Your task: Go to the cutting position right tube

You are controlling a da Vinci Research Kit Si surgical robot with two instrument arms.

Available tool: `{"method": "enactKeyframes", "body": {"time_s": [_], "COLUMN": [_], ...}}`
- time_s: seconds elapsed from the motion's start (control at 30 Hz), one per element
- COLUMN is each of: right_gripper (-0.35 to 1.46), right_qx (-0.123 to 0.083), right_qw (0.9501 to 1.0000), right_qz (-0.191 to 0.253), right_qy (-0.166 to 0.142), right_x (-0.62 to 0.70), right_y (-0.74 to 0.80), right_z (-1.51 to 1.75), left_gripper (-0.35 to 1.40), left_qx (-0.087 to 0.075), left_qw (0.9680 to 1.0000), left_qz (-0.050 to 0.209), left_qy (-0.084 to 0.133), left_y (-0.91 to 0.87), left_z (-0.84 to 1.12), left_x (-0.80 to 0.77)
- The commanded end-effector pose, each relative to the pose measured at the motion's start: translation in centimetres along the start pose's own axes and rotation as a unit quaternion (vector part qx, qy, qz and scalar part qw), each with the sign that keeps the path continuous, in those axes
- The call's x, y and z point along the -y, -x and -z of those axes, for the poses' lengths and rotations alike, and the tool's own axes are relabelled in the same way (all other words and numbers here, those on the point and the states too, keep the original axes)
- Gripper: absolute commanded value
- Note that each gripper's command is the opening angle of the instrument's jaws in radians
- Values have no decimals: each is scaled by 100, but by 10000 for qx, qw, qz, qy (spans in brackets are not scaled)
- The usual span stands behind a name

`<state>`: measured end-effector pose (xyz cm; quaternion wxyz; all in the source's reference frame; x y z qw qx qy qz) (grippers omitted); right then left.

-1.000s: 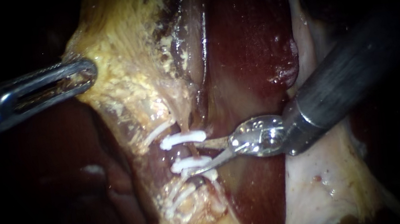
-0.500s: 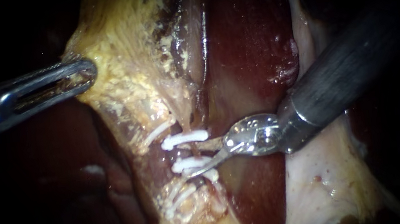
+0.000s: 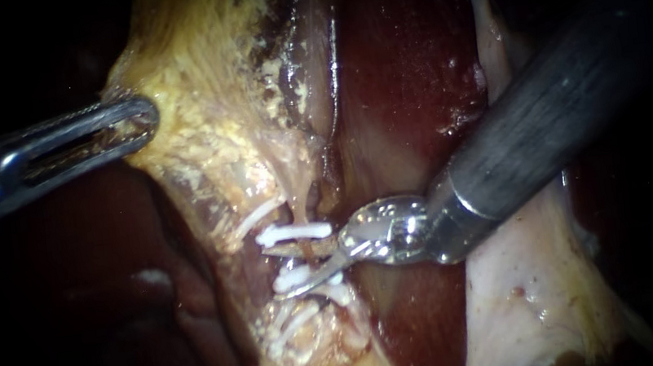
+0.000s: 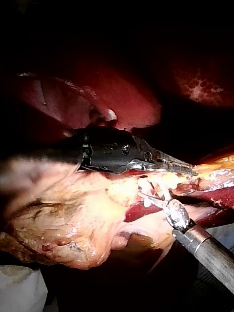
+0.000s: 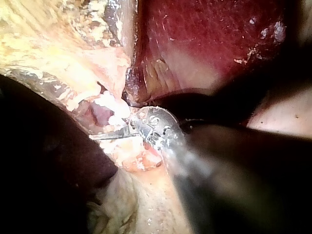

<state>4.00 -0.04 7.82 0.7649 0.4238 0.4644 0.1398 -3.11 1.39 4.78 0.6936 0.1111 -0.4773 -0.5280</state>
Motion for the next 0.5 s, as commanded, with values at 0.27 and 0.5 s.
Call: {"method": "enactKeyframes", "body": {"time_s": [0.27, 0.5], "right_gripper": [112, 112], "right_qx": [5, 6], "right_qw": [9999, 9999], "right_qz": [-109, -137], "right_qy": [6, 4], "right_x": [-4, -4], "right_y": [2, 3], "right_z": [-1, -1], "left_gripper": [-35, -35], "left_qx": [-1, 0], "left_qw": [10000, 10000], "left_qz": [1, 1], "left_qy": [3, 4], "left_y": [0, 0], "left_z": [0, 0], "left_x": [0, 0]}}
